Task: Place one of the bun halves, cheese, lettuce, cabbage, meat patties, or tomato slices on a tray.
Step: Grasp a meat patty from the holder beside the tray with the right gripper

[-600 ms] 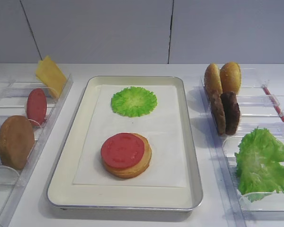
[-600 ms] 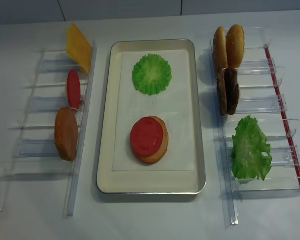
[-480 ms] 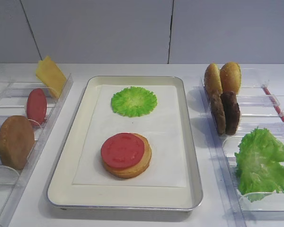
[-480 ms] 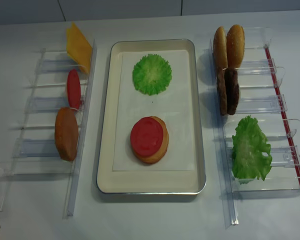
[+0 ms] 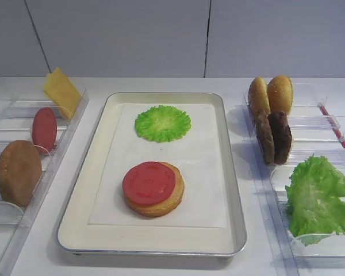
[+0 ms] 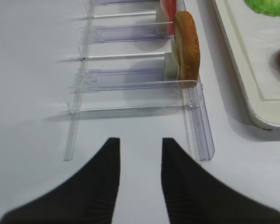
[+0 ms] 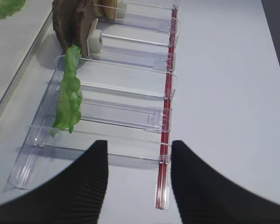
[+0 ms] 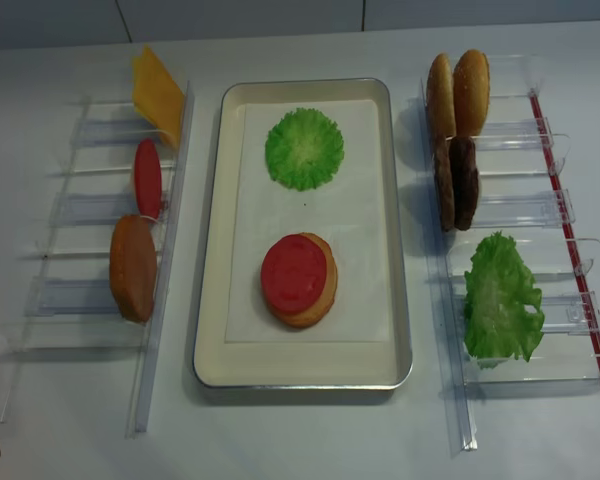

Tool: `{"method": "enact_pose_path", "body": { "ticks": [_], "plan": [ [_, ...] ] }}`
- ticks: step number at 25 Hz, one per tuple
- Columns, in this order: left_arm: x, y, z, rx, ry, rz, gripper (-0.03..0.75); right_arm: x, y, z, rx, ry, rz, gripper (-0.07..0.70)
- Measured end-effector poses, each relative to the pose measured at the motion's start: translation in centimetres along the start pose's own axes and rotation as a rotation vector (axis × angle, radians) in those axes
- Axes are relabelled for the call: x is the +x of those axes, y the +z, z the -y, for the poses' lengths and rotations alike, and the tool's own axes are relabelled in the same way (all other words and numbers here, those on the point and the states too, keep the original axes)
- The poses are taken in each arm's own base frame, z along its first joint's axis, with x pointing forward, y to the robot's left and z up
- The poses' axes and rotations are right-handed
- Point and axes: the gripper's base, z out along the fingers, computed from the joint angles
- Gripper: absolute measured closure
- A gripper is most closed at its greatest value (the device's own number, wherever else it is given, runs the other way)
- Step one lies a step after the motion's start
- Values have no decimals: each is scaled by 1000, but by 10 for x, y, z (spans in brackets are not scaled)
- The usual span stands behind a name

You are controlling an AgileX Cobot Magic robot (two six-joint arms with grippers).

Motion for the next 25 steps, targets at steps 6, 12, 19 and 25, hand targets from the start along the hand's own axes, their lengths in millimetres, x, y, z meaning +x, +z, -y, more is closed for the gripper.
{"method": "enact_pose_path", "body": {
  "ticks": [6,12,19,25],
  "plan": [
    [0,0,0,0,0,0,510,-31,6,6,-9,45,-110,136],
    [0,0,0,0,0,0,510,-81,25,9,-75,88,-241,117],
    [0,0,0,0,0,0,510,-141,57,8,-206,218,-367,116],
    [0,0,0,0,0,0,510,-179,95,4,-278,232,-472,116]
  ]
}}
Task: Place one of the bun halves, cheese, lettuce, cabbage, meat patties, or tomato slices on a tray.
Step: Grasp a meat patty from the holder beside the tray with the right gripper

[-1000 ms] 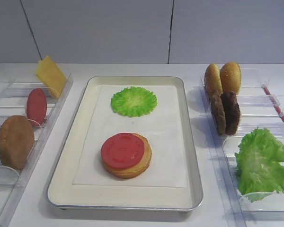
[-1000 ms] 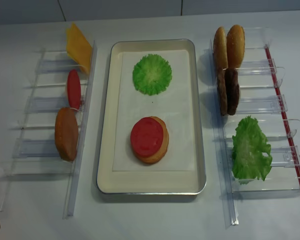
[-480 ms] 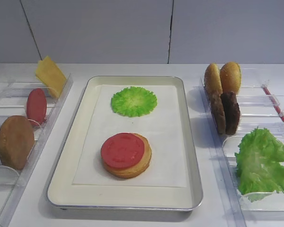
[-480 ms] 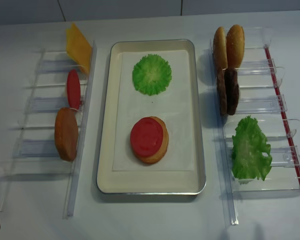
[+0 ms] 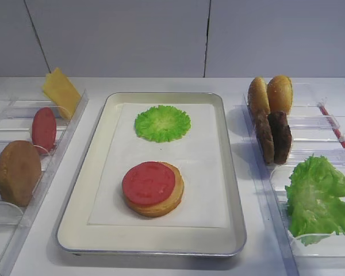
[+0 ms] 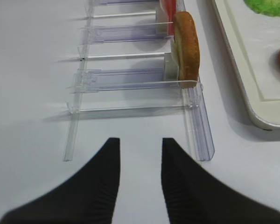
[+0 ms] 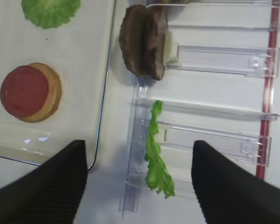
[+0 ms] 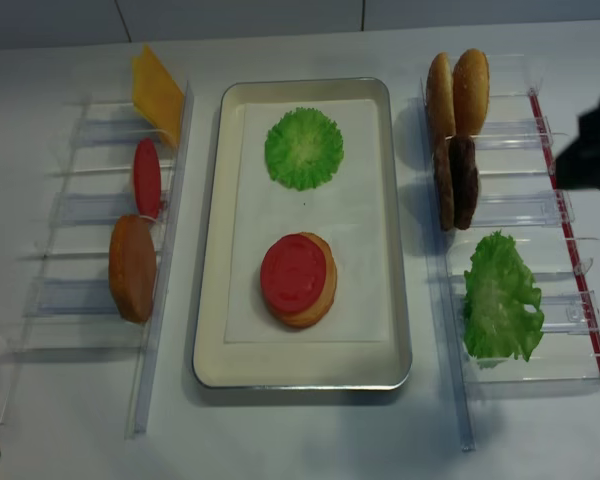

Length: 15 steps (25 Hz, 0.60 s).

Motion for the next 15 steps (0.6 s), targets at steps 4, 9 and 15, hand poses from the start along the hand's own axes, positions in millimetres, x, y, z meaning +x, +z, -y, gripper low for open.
{"method": "enact_pose_path", "body": {
  "ticks": [4,9,15],
  "plan": [
    [0,0,0,0,0,0,510,-25,24,-19,11,-34,-83,116],
    [0,0,0,0,0,0,510,-51,60,-39,81,-7,-162,116],
    [0,0,0,0,0,0,510,-67,97,-61,90,-8,-225,116]
  ]
}}
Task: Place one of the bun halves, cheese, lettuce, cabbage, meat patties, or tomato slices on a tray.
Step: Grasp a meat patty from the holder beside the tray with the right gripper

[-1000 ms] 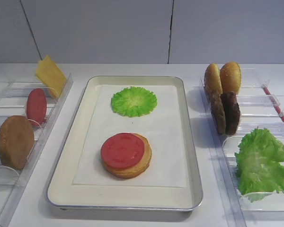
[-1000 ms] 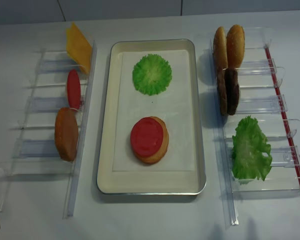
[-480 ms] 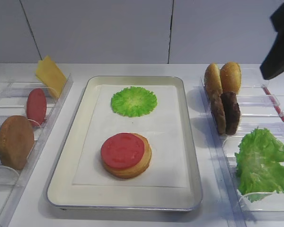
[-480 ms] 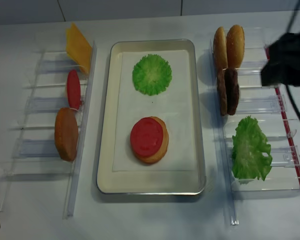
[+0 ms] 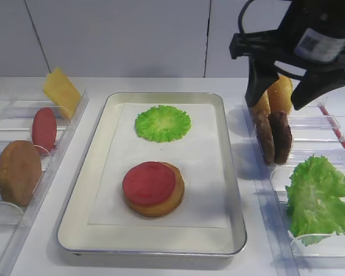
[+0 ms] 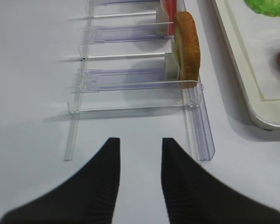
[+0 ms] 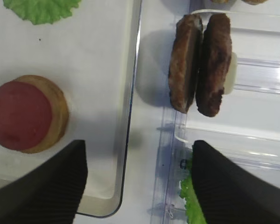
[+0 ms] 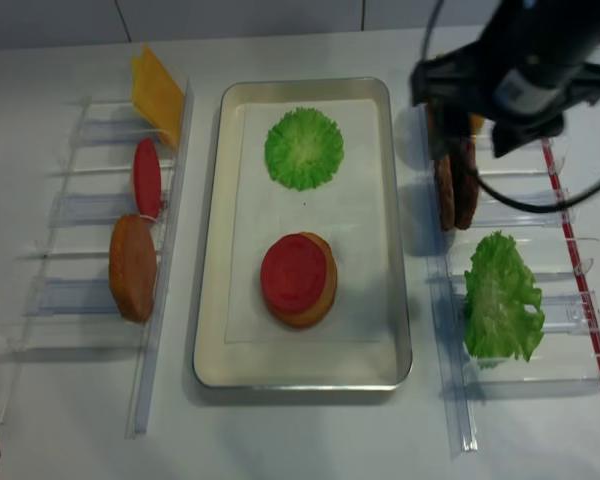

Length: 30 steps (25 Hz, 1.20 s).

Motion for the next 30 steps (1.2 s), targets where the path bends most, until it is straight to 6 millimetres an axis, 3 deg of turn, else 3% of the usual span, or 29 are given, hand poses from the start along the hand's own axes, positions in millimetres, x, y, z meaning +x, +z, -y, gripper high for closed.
{"method": "enact_pose_path", "body": {
  "ticks": [9,30],
  "plan": [
    [0,0,0,-1,0,0,510,-23,40,-1,45,27,-6,116],
    [0,0,0,-1,0,3,510,-36,77,4,104,49,-46,116]
  ]
}}
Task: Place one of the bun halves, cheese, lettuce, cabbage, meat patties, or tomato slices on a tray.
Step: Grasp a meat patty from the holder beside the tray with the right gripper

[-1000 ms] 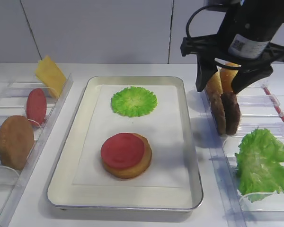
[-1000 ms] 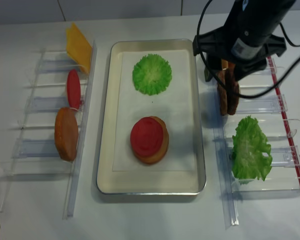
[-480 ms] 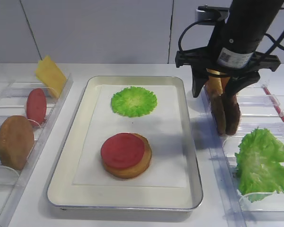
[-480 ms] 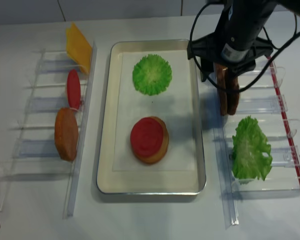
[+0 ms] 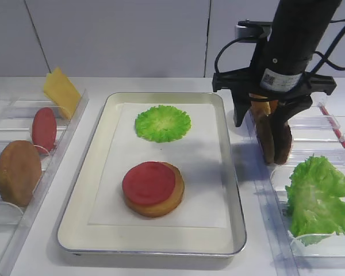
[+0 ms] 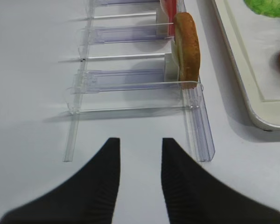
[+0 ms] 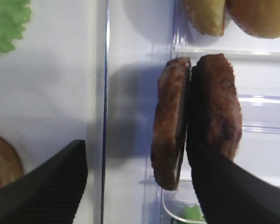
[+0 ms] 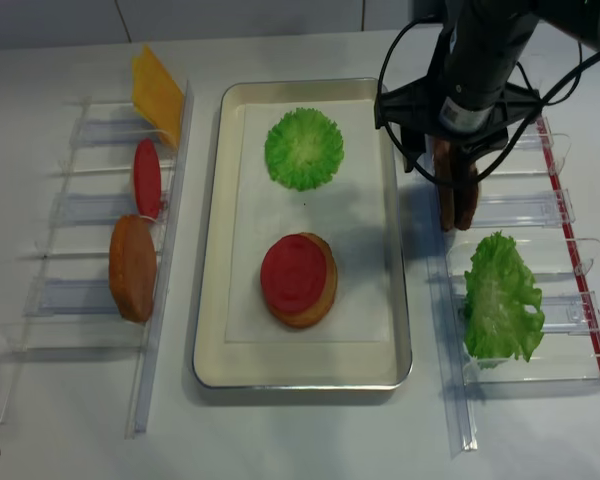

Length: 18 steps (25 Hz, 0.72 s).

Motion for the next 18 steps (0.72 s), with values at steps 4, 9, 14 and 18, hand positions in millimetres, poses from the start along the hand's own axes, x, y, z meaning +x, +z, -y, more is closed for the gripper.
{"method": "enact_pose_path", "body": {
  "ticks": [4,9,14,18],
  "plan": [
    [0,0,0,0,0,0,510,-1,9,0,9,1,-23,118],
    [0,0,0,0,0,0,510,-3,15,1,23,-2,-31,131],
    [0,0,0,0,0,0,510,-3,17,1,35,-8,-32,237],
    [0,0,0,0,0,0,510,-4,16,3,47,-15,-28,374]
  ]
}}
